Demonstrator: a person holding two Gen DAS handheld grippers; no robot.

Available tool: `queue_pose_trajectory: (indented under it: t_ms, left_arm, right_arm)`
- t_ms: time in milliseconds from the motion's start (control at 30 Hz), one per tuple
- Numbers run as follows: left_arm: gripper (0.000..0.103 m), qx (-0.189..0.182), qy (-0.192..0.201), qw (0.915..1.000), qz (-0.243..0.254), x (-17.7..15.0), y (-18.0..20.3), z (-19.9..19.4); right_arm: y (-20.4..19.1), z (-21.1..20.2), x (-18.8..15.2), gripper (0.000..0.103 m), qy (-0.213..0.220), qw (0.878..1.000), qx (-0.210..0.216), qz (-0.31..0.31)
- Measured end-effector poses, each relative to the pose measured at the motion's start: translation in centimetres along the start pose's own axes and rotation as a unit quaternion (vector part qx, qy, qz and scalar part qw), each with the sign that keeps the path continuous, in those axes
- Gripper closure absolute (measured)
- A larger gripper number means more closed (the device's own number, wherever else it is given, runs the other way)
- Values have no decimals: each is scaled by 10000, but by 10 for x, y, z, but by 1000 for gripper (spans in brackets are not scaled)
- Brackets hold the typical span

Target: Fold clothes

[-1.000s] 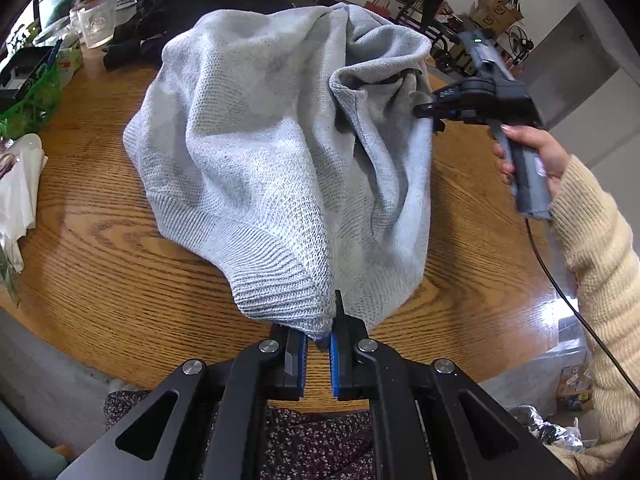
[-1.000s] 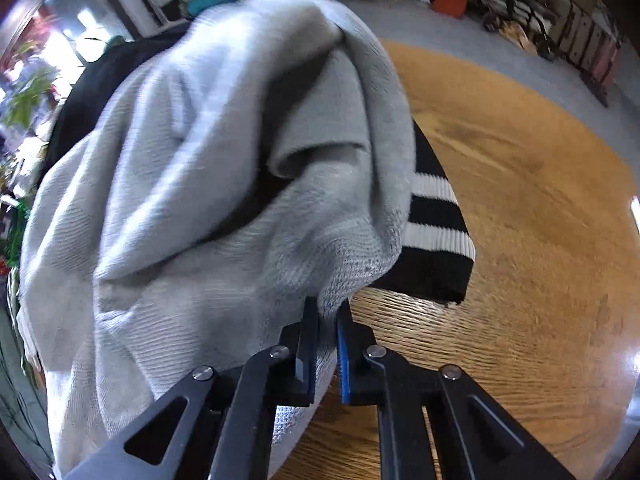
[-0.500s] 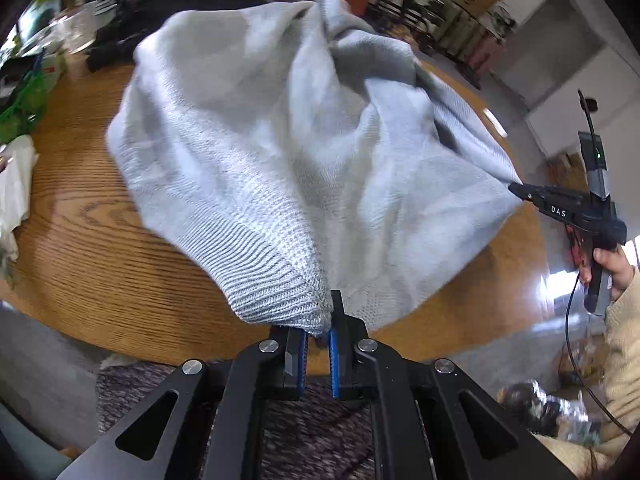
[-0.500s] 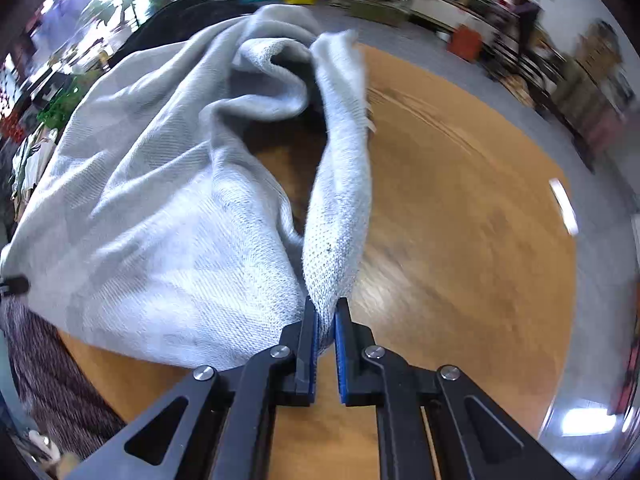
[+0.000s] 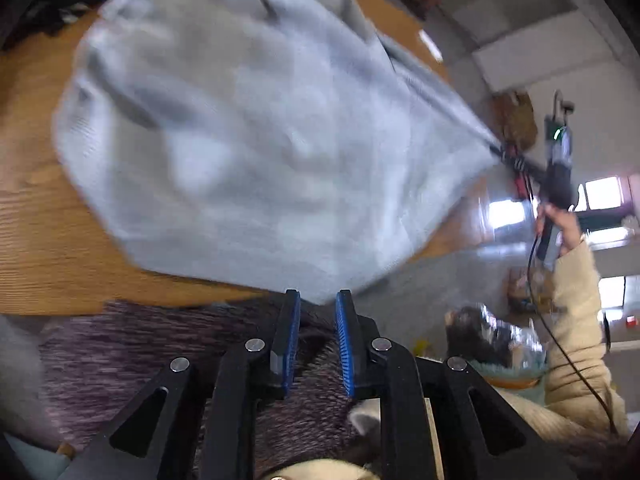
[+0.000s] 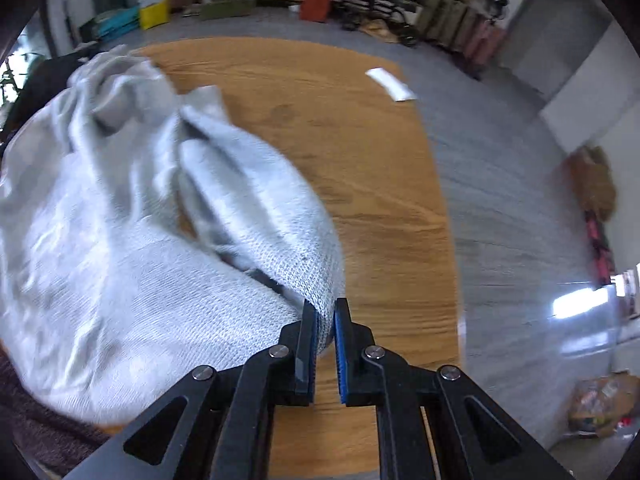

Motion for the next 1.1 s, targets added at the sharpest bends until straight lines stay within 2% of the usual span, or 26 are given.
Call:
queue_pose_trajectory:
  t_ms: [67,100,133,200,233,267,300,433,533,567,667,733,767,800,833,867,900,933,1000,1100]
  left_arm:
    - [64,436,423,9981,-122,39,-22,-17]
    - [47,747,707,9945,-207,50,-38,-33]
    - [35,1057,990,9890,-293,60,-54,-49]
    - [34,1479,1309,9792,-461,78,-79,-67]
    - [34,1688,1466,9732,-544,87,-91,-76]
    - [34,1725,1474,9721,-598,92,-98,-75]
    - [34,1761,1480,9710,-651,97,-106,-73]
    - [34,1918,1140,9719,-752,113,-137,-53]
    - [34,1940,858,9753,-612,131,-145,-28]
    - [34,1938,786,9763,-554,138,-147,-19]
    - [34,2261,651,9711,-390,152,-153,-1]
    - [34,2571,532,9647,-207,158,-156,11]
    - [35,2603,539,9639,-137,157,-155,12]
    - [40,2632,547,9632,-67,156,-153,12]
    - [55,2661,554,9623,2,155,-152,13]
    - [64,2691,562,9615,72,155,-151,14]
    - [75,2720,570,9605,141,154,-150,15]
    - [83,2754,588,9594,144,150,-150,11]
    - [87,2716,608,9604,82,142,-153,6]
    - [88,2634,598,9628,-88,120,-159,-5]
  right_arm:
    - [16,-3,1,91,-73,9998,-201,16]
    - [18,0,2,81,-120,9995,-303,22]
    - [16,2,6,67,-184,9990,-417,-21]
    - [2,7,14,48,-194,9973,-677,-195]
    - [-2,13,25,44,-122,9968,-747,-272]
    - [-4,7,26,44,-36,9969,-720,-302]
    - [-7,-5,30,42,87,9976,-618,-315]
    - [-43,-70,51,17,805,9949,180,-585]
    - [-90,-90,69,16,1192,9849,538,-1137]
    - [-105,-81,76,16,1222,9829,517,-1278]
    - [-150,-52,96,16,1292,9761,458,-1684]
    - [-176,-24,106,17,1095,9766,475,-1787]
    - [-185,-11,109,18,999,9771,498,-1813]
    - [-191,-1,111,20,904,9777,471,-1837]
    - [-197,9,112,22,810,9782,443,-1860]
    - [-204,19,113,25,715,9786,415,-1884]
    - [-210,29,114,39,623,9787,419,-1911]
    - [-214,35,111,58,551,9775,593,-1947]
    - [-212,34,109,66,535,9769,779,-1918]
    - [-204,34,106,71,546,9777,830,-1850]
Point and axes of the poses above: each gripper's, at about its wrist camera, not at the fingertips, and z roughly the way its jaws point, y to its right, x to its top, the point moved 8 cm from there along z, roughly the way its jaws point, and after that the axes turned 14 degrees about -x, right-handed, at the moved point
